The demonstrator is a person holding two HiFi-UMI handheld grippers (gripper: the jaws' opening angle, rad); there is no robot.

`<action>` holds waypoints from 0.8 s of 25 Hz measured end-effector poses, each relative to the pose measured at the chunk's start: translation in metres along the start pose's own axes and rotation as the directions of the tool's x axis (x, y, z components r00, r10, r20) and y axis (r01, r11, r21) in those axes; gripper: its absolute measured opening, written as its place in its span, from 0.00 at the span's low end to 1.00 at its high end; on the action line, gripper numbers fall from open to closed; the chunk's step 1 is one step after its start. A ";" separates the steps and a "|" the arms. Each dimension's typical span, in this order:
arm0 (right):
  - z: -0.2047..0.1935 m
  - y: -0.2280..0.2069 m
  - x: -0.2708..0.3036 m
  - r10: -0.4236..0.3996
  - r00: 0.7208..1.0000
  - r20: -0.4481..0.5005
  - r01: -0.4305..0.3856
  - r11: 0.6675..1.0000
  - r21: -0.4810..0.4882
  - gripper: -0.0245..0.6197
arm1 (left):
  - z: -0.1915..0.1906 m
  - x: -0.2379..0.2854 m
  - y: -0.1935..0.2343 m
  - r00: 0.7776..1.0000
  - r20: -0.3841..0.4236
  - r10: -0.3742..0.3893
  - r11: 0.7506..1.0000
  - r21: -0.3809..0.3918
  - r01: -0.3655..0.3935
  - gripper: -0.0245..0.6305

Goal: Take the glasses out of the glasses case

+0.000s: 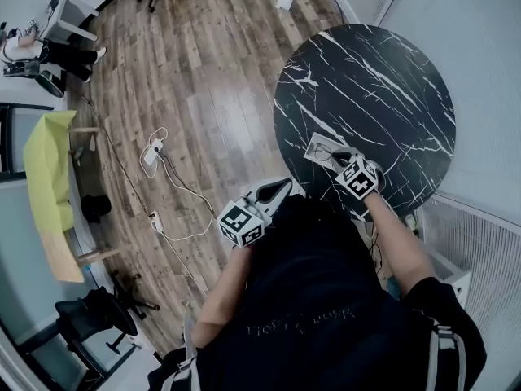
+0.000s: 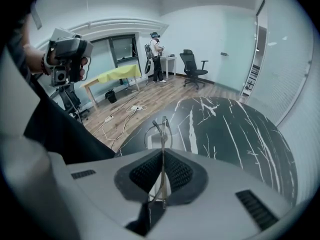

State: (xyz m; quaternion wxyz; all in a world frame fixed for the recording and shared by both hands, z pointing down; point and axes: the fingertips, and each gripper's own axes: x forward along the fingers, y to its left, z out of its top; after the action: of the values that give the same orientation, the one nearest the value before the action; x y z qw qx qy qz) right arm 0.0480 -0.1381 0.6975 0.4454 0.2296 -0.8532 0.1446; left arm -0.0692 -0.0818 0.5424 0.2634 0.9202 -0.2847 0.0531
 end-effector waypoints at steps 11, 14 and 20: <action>-0.002 -0.003 -0.050 -0.059 0.991 0.116 0.041 0.988 0.149 0.09 | -0.003 0.007 -0.004 1.000 -0.014 0.002 1.000 -0.001 -0.002 0.07; 0.002 -0.001 -0.064 -0.067 0.986 0.150 0.043 0.986 0.158 0.09 | -0.003 0.007 -0.001 1.000 -0.011 0.016 1.000 0.003 -0.016 0.07; 0.008 0.010 -0.079 -0.057 0.976 0.210 0.019 0.984 0.179 0.09 | 0.000 0.009 0.000 1.000 0.000 0.018 1.000 -0.008 -0.018 0.07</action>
State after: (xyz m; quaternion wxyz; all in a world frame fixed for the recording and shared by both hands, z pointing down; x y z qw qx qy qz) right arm 0.0763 -0.1124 0.6269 0.3316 0.2989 -0.8754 0.1853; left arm -0.0615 -0.0860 0.5450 0.2664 0.9166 -0.2932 0.0543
